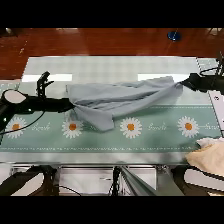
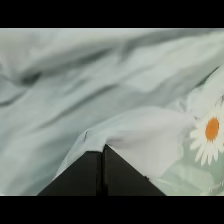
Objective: Fold the shirts.
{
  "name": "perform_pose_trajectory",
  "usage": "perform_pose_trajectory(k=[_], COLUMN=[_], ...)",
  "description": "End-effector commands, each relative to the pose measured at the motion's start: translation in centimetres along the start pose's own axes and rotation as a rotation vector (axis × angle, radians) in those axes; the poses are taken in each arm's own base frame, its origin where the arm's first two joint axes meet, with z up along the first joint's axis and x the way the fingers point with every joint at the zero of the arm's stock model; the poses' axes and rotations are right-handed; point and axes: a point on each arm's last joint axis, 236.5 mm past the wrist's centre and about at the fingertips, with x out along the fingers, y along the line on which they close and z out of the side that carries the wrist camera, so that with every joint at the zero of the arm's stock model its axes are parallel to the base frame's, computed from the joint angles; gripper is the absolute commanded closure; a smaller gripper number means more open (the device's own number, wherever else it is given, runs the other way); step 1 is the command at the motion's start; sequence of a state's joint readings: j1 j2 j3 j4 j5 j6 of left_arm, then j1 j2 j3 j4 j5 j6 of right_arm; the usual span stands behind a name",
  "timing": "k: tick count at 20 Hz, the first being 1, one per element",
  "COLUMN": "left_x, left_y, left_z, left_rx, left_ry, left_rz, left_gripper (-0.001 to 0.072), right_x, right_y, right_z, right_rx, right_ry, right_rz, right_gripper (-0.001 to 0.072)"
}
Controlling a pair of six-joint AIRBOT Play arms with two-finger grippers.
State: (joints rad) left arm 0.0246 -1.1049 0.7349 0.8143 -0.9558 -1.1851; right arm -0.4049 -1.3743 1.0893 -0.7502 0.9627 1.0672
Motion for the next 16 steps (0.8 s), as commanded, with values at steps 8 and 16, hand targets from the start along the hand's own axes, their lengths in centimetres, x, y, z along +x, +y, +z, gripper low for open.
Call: perform_pose_trajectory(k=[8,16], left_x=[-0.7,1.2], left_y=[5.1,6.0], left_z=[8.4,11.1], left_rx=[-0.074,-0.062], left_ry=[-0.070,-0.068], left_rz=[0.028,0.007], left_gripper=[0.0681,0.0680], right_x=[2.9,6.1], right_y=[-2.8,-3.8], right_z=[4.3,5.6], right_rx=[0.085,0.133], right_ry=[-0.191,-0.281], right_rz=[-0.112,-0.164], right_gripper=[0.0695,0.0695])
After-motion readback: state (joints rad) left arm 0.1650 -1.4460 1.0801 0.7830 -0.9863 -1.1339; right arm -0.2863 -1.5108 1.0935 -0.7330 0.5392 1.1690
